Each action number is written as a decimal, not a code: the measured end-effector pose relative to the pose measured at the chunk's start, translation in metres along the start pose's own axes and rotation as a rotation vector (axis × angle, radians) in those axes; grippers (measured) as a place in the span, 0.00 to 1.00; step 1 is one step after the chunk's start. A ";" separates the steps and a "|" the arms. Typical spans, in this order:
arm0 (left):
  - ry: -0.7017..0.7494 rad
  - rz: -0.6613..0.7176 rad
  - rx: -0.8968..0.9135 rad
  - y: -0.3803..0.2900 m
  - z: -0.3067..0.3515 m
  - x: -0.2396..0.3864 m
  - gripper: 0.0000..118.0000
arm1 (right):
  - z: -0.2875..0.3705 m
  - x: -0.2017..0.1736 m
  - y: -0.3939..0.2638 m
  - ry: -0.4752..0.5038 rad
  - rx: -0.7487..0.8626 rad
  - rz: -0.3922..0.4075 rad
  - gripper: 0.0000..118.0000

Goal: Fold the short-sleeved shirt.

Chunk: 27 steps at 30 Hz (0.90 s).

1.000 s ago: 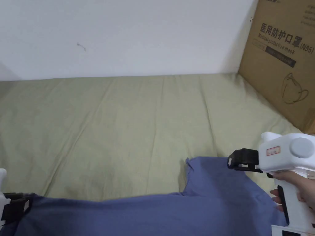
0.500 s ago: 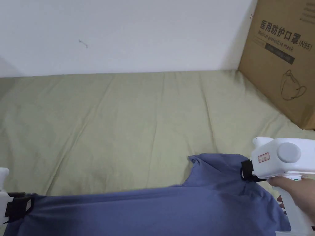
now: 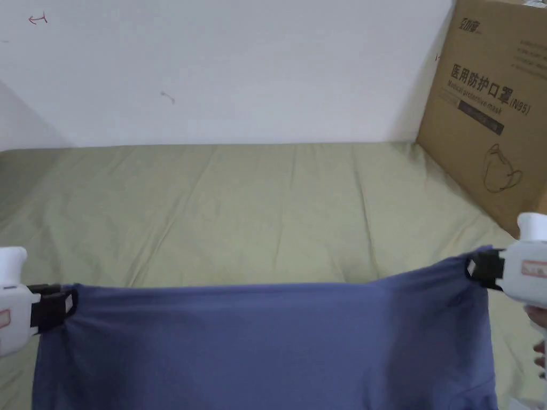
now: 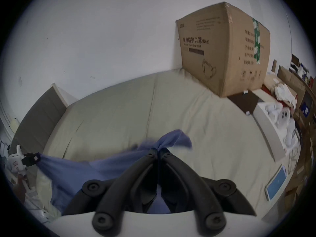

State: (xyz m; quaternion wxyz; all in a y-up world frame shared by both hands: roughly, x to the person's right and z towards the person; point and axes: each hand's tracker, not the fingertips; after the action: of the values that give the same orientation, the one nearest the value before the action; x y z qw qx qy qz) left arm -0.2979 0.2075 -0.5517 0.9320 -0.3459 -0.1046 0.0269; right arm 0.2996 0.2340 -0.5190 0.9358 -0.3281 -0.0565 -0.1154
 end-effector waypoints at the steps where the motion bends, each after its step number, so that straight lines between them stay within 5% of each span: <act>1: -0.006 -0.010 -0.023 -0.013 0.006 -0.002 0.03 | 0.013 0.005 -0.016 0.021 -0.028 -0.004 0.01; 7: -0.091 0.032 -0.197 -0.126 0.054 -0.010 0.03 | 0.074 0.052 -0.137 0.018 -0.219 0.114 0.01; 11: -0.103 0.040 -0.326 -0.189 0.061 -0.010 0.03 | 0.074 0.078 -0.191 -0.024 -0.335 0.059 0.01; 13: -0.099 0.049 -0.312 -0.198 0.061 -0.010 0.14 | 0.066 0.080 -0.197 -0.013 -0.311 0.050 0.06; 16: -0.103 0.076 -0.295 -0.188 0.062 -0.015 0.90 | 0.051 0.073 -0.196 -0.060 -0.301 0.089 0.73; 17: -0.100 0.074 -0.279 -0.182 0.065 -0.013 1.00 | 0.049 0.071 -0.193 -0.080 -0.288 0.112 0.94; 19: -0.056 0.053 -0.237 -0.170 0.075 -0.013 0.98 | 0.057 0.060 -0.184 -0.130 -0.274 0.131 0.97; 21: -0.046 0.052 -0.144 -0.154 0.095 -0.008 0.98 | 0.079 0.050 -0.169 -0.055 -0.175 0.112 0.97; 23: -0.052 0.067 -0.050 -0.141 0.115 0.001 0.97 | 0.110 0.030 -0.165 0.046 0.043 0.087 0.97; 27: -0.100 0.108 0.216 -0.124 0.163 0.039 0.91 | 0.166 -0.026 -0.160 0.053 0.346 0.174 0.96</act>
State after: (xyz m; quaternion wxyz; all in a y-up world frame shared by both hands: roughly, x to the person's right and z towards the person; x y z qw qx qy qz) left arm -0.2975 0.2219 -0.3436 0.9547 -0.2468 -0.1286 0.1056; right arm 0.2294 0.2219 -0.2980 0.9859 -0.1628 -0.0224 -0.0314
